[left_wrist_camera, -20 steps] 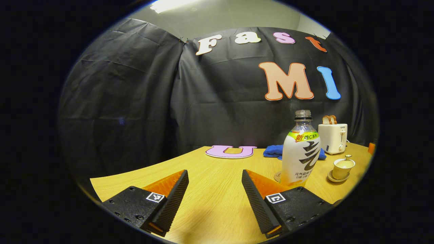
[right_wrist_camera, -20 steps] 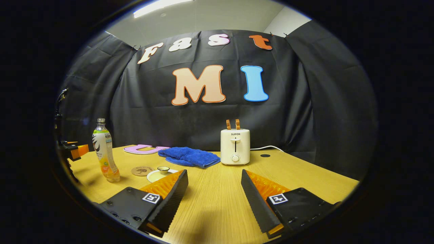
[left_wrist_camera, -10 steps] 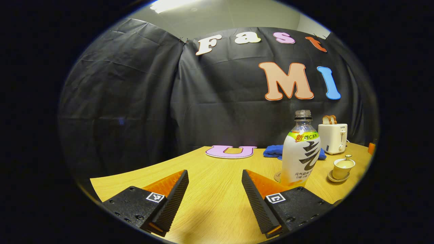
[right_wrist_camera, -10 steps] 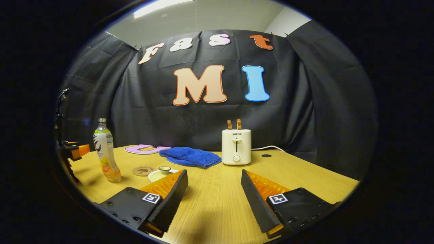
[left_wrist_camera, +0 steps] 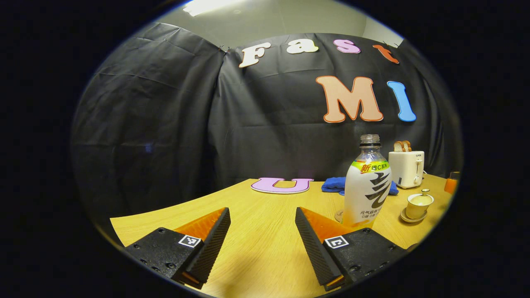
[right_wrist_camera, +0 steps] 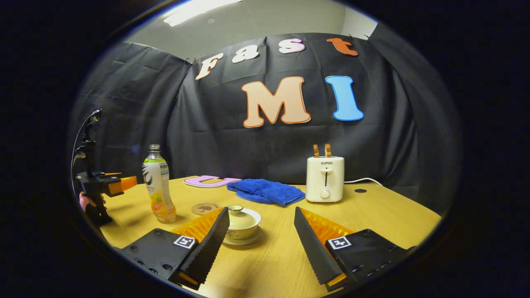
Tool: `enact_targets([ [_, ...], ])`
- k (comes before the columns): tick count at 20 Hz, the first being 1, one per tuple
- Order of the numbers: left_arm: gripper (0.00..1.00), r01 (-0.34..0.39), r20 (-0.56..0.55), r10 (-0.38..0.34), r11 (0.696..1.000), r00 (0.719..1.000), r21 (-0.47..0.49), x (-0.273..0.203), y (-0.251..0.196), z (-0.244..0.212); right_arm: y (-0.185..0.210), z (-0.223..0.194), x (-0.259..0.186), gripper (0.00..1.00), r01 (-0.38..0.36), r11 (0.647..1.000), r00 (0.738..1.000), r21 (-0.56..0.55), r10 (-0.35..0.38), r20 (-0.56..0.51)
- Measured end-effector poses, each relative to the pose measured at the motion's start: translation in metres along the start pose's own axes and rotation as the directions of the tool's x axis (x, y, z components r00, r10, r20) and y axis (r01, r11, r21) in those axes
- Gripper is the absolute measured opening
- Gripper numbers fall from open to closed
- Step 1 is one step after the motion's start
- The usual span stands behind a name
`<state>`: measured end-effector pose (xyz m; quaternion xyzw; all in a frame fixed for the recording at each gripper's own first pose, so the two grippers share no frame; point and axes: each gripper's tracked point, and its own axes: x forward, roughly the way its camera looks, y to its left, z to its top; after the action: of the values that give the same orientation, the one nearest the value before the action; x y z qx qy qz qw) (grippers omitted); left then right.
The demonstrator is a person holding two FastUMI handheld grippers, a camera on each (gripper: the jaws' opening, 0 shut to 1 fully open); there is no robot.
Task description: Open the teacup lid with one hand, grasp the water bottle and pour water into the teacup with the other hand; after pouring, place the water bottle on the coaster and then close the teacup lid.
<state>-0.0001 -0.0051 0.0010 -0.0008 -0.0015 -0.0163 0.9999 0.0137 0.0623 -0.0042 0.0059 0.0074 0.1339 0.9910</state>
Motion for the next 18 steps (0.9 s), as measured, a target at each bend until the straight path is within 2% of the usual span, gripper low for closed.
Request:
enact_targets([
  [3, 0.92, 0.0, 0.0, 0.0, 1.0, 1.0, 0.0, 0.001, 0.0, 0.0, 0.008, -0.002, 0.007, 0.99, -0.019, 1.0, 1.0, 0.001, 0.019, -0.002],
  [4, 0.92, 0.0, 0.0, 0.0, 1.0, 1.0, 0.0, 0.0, 0.0, 0.0, 0.01, -0.001, 0.009, 0.94, -0.027, 1.0, 1.0, 0.002, 0.027, -0.002],
  [8, 0.92, 0.0, 0.0, 0.0, 1.0, 1.0, 0.0, 0.0, 0.0, 0.0, 0.024, -0.004, 0.023, 0.94, -0.065, 0.998, 0.998, 0.005, 0.065, -0.008],
  [9, 0.92, 0.0, 0.0, 0.0, 1.0, 1.0, 0.0, 0.001, 0.0, 0.001, 0.028, -0.005, 0.027, 0.99, -0.073, 0.997, 0.997, 0.005, 0.073, -0.016],
  [12, 0.92, 0.0, -0.001, 0.0, 1.0, 1.0, 0.0, 0.0, 0.0, 0.001, 0.037, -0.008, 0.042, 0.99, -0.081, 0.997, 0.996, 0.007, 0.082, -0.038],
  [18, 0.92, 0.0, -0.001, 0.0, 1.0, 1.0, -0.001, 0.001, 0.0, 0.0, 0.051, -0.016, 0.065, 0.95, -0.103, 0.995, 0.991, 0.013, 0.104, -0.079],
])
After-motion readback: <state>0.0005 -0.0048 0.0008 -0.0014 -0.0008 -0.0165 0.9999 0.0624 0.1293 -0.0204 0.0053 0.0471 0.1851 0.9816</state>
